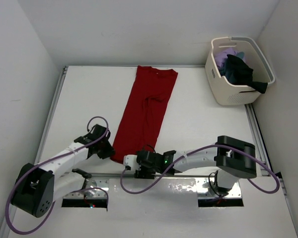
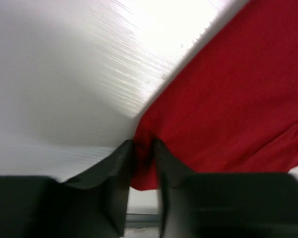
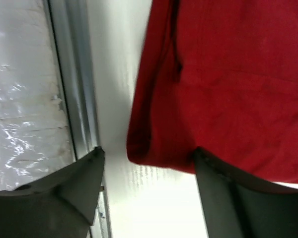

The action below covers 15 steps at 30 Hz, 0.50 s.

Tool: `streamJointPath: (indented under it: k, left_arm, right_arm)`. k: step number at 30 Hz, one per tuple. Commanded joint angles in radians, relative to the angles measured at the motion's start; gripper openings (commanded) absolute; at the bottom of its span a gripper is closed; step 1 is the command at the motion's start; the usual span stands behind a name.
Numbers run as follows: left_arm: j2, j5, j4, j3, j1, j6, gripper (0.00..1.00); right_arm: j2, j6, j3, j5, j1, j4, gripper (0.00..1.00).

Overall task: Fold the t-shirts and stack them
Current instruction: Grab the bottom of the folded rectangular tshirt with both arms

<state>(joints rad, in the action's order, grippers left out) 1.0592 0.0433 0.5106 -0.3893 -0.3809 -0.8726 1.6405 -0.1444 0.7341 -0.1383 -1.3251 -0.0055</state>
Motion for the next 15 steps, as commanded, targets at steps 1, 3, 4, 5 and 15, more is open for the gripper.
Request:
streamJointPath:
  k: [1, 3, 4, 5, 15]
  left_arm:
    - [0.015, -0.026, -0.012, 0.046, -0.019, -0.009, 0.19]
    - [0.015, -0.019, -0.004, 0.044, -0.036, -0.017, 0.17]
    - [0.013, -0.013, 0.014, 0.041, -0.044, -0.023, 0.17]
    - [0.007, -0.004, 0.022, 0.043, -0.047, -0.026, 0.17]
    - [0.001, 0.064, 0.147, -0.006, -0.113, -0.083, 0.51]
  right_arm:
    - [0.015, 0.017, -0.004, -0.053, -0.003, 0.062, 0.66]
    - [0.021, 0.022, -0.013, -0.055, -0.005, 0.081, 0.66]
    - [0.024, 0.022, -0.013, -0.05, -0.003, 0.084, 0.64]
    - [0.028, 0.025, -0.013, -0.049, -0.003, 0.087, 0.58]
    - [0.019, 0.042, -0.022, -0.043, -0.003, 0.101, 0.2]
